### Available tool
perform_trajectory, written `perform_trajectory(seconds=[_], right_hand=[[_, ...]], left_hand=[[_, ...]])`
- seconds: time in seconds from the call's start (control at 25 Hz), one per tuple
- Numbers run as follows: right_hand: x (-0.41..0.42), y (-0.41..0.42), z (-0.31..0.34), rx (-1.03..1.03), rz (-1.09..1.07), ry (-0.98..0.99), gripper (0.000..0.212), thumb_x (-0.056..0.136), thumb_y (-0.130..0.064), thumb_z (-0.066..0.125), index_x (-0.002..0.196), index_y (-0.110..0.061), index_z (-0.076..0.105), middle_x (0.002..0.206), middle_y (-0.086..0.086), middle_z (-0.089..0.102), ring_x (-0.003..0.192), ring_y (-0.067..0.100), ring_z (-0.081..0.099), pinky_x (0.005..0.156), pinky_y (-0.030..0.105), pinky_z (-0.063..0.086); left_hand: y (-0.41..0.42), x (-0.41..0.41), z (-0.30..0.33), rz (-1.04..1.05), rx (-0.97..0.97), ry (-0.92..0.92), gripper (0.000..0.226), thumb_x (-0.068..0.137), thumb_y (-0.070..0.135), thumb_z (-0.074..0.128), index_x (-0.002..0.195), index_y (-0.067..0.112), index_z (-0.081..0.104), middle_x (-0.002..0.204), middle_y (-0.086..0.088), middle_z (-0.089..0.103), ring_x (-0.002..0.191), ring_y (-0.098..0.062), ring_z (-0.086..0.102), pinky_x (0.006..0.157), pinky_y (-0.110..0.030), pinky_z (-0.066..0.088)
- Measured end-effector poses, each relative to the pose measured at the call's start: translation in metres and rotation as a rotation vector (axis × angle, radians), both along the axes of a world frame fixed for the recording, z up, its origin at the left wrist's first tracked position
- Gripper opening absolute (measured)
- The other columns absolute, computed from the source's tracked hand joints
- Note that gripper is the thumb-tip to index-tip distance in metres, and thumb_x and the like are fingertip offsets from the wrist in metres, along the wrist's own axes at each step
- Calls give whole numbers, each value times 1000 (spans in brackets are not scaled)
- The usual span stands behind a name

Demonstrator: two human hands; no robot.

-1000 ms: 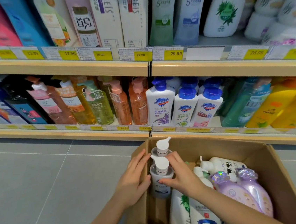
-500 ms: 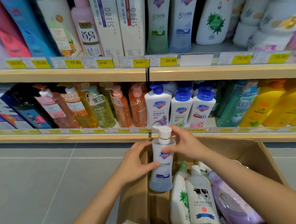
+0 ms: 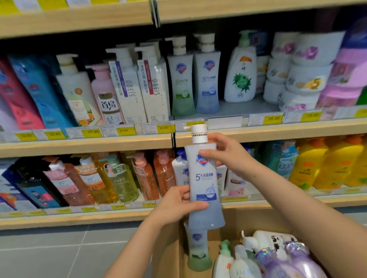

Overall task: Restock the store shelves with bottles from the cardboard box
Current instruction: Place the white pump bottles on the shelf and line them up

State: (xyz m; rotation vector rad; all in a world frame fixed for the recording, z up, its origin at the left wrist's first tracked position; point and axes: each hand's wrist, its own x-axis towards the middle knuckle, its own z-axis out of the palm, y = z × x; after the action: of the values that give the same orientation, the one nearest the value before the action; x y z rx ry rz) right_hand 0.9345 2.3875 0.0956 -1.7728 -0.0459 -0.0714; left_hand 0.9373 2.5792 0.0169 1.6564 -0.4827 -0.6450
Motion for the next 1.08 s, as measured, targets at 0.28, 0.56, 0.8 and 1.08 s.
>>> perform_trajectory(seconds=[0.28, 0.56, 0.8, 1.08], right_hand=[[-19, -21, -6, -92, 40, 75, 45, 72, -16, 78, 112, -19, 59, 106, -5, 69, 94, 6, 66, 74, 23, 56], [1, -67, 37, -116, -101, -55, 37, 72, -11, 76, 102, -24, 58, 98, -9, 69, 85, 2, 66, 64, 16, 54], [33, -81, 77, -214, -152, -252, 47, 70, -14, 79, 108, -27, 56, 108, -8, 67, 97, 2, 64, 77, 20, 55], [87, -69, 103, -309, -119, -404, 50, 71, -9, 78, 113, -18, 54, 104, -16, 63, 91, -11, 60, 77, 8, 48]], left_hand=[[-31, 22, 42, -43, 26, -139, 49, 72, 23, 80, 118, 18, 62, 110, 1, 71, 101, -14, 67, 85, -39, 56], [-39, 100, 96, 513, 120, -943, 15, 94, 24, 50, 98, 17, 63, 91, 2, 64, 88, -11, 58, 78, -26, 46], [-67, 132, 61, 318, 670, -1398, 43, 88, 40, 37, 116, 12, 54, 100, -5, 58, 93, -25, 54, 85, -38, 41], [-75, 145, 42, 497, 634, -1498, 30, 84, 40, 44, 97, 15, 56, 84, -1, 55, 77, -22, 50, 76, -32, 30]])
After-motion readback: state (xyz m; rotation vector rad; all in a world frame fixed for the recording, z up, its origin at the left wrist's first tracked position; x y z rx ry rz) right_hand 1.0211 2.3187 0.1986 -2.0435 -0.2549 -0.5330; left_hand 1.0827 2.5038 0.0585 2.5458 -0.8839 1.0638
